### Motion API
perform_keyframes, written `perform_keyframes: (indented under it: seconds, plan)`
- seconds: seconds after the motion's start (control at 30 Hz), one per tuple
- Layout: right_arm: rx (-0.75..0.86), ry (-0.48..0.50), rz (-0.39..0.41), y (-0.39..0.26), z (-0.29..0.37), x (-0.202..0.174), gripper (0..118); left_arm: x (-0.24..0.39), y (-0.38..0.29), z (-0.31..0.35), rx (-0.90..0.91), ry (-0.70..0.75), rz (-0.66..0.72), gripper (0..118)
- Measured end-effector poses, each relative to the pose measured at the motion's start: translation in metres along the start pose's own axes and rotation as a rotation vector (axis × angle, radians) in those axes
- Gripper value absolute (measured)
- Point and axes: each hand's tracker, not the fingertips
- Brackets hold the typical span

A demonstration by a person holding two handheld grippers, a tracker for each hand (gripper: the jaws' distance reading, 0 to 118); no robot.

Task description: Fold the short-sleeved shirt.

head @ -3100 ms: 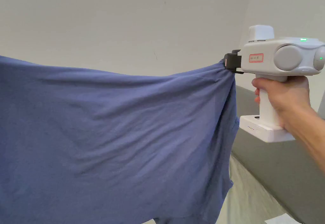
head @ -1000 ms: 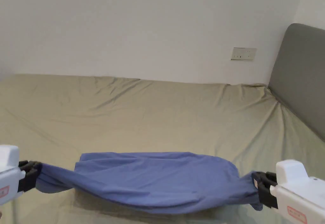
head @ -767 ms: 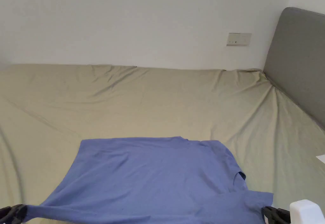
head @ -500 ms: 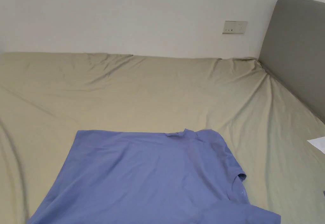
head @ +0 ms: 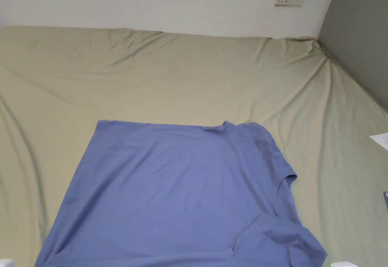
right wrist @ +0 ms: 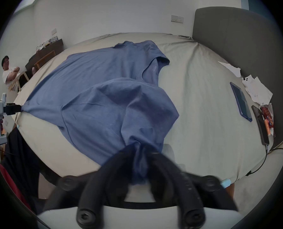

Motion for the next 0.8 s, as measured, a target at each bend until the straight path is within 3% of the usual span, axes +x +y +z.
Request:
perform_keyframes:
  seconds: [0.03, 0.07, 0.1, 0.13, 0.2, 0.3, 0.33, 0.37, 0.4, 0.43, 0.47, 0.5, 0.53, 0.6, 0.63, 0.67, 0.8]
  plan:
    - [0.000, -0.025, 0.020, 0.001, 0.002, -0.002, 48, -0.001, 0.000, 0.001, 0.002, -0.003, -0.001, 22]
    - [-0.002, -0.062, 0.026, 0.004, 0.008, -0.003, 77, -0.001, 0.002, 0.005, 0.003, -0.002, 0.000, 59]
    - [0.010, -0.099, 0.005, 0.007, 0.018, -0.005, 94, -0.001, 0.005, 0.013, 0.008, -0.003, 0.005, 82]
    - [0.055, -0.113, -0.016, 0.010, 0.032, -0.008, 106, -0.001, 0.008, 0.022, 0.037, -0.016, 0.019, 95]
    - [0.228, -0.096, -0.045, 0.014, 0.071, -0.017, 111, 0.005, 0.015, 0.060, 0.188, -0.074, 0.049, 111]
    - [0.384, -0.097, -0.061, 0.014, 0.117, -0.040, 114, 0.027, 0.019, 0.112, 0.349, -0.115, 0.005, 117]
    - [0.418, -0.125, -0.066, 0.011, 0.127, -0.049, 114, 0.036, 0.017, 0.124, 0.379, -0.110, -0.025, 116]
    - [0.409, -0.134, -0.045, 0.009, 0.135, -0.060, 111, 0.053, 0.016, 0.137, 0.404, -0.085, -0.049, 107]
    - [0.399, -0.126, -0.038, 0.006, 0.140, -0.070, 101, 0.062, 0.013, 0.147, 0.413, -0.084, -0.042, 87]
    - [0.397, -0.122, -0.043, 0.003, 0.144, -0.078, 78, 0.067, 0.008, 0.152, 0.415, -0.109, -0.031, 56]
    - [0.383, -0.088, -0.047, -0.001, 0.146, -0.083, 35, 0.072, 0.005, 0.156, 0.416, -0.124, -0.009, 7]
    - [0.370, -0.044, -0.043, -0.006, 0.147, -0.089, 5, 0.081, 0.002, 0.156, 0.401, -0.135, 0.037, 0]
    - [0.357, -0.041, -0.061, -0.008, 0.146, -0.092, 1, 0.086, -0.001, 0.153, 0.362, -0.143, 0.066, 0]
    - [0.330, -0.049, -0.102, -0.013, 0.145, -0.095, 1, 0.088, -0.007, 0.148, 0.309, -0.209, 0.093, 0]
    - [0.298, -0.002, -0.098, -0.015, 0.141, -0.093, 1, 0.090, -0.010, 0.144, 0.294, -0.236, 0.079, 0]
    - [0.268, -0.016, -0.105, -0.014, 0.135, -0.092, 1, 0.094, -0.012, 0.142, 0.302, -0.179, 0.074, 0]
    - [0.174, -0.076, -0.120, -0.012, 0.111, -0.075, 1, 0.090, -0.015, 0.133, 0.258, -0.193, 0.091, 0]
